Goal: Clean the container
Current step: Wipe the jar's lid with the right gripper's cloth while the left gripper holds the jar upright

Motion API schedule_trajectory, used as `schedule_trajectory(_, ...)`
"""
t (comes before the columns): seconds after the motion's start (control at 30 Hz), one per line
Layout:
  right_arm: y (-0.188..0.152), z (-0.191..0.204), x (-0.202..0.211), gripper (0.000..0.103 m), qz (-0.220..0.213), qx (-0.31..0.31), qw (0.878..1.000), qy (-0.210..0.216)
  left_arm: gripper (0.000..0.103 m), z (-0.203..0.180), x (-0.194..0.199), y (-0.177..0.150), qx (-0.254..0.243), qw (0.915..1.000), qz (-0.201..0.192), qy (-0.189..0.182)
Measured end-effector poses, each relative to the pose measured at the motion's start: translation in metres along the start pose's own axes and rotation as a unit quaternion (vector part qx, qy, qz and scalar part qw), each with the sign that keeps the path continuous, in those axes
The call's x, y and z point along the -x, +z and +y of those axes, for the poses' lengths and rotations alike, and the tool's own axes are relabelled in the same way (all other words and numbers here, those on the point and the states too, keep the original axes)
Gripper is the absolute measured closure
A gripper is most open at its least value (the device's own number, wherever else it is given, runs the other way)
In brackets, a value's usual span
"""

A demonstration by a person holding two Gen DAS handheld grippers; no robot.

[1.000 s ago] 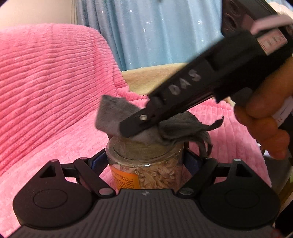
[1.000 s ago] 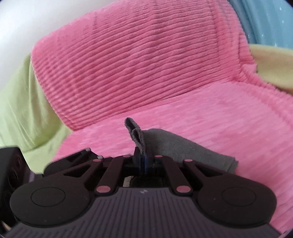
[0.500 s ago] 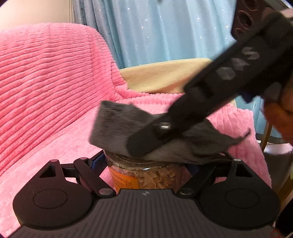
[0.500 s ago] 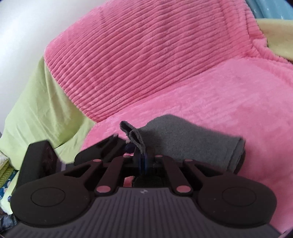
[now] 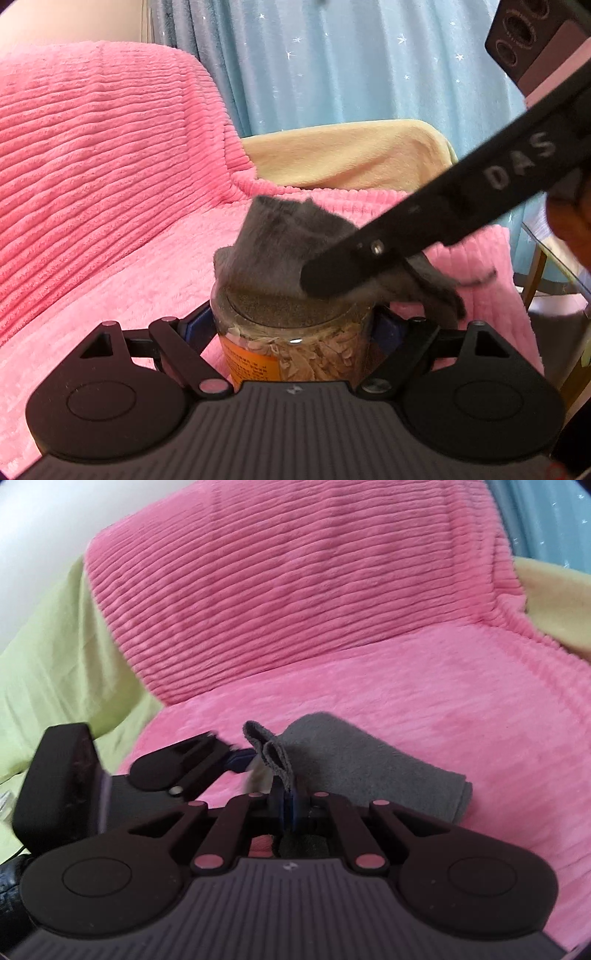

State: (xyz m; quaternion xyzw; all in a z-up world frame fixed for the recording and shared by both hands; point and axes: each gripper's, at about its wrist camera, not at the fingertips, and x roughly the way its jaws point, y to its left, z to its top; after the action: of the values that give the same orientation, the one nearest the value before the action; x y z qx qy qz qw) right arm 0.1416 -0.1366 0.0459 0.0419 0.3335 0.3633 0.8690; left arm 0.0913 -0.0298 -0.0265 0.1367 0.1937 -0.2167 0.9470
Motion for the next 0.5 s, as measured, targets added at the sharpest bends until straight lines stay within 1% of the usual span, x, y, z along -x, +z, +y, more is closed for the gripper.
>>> schedule_trajectory(0.13,0.002,0.005,-0.010,0.102,-0.001,-0.010,1.000,0.024,0.018,0.002,-0.003,0.002,0.002,1.0000,0.001,0.003)
schedule_trajectory(0.2,0.006,0.002,-0.018,0.102,-0.011,-0.017,0.999,0.027,0.018,0.002,-0.004,0.003,-0.001,1.0000,0.001,0.005)
schedule_trajectory(0.27,0.010,-0.003,-0.025,0.102,-0.027,-0.020,0.999,0.015,0.018,0.002,-0.005,0.003,0.002,1.0000,0.001,0.006)
schedule_trajectory(0.33,0.015,-0.009,-0.030,0.102,-0.039,-0.013,0.999,-0.006,0.018,0.007,-0.005,0.002,0.017,0.9999,0.001,0.002)
schedule_trajectory(0.4,0.014,-0.011,-0.029,0.102,-0.040,-0.006,0.999,-0.016,0.018,0.012,-0.004,0.001,0.029,0.9996,0.000,-0.005)
schedule_trajectory(0.5,0.009,-0.013,-0.019,0.102,-0.034,0.009,0.999,-0.034,0.018,0.012,-0.005,0.002,0.027,0.9996,0.001,-0.006)
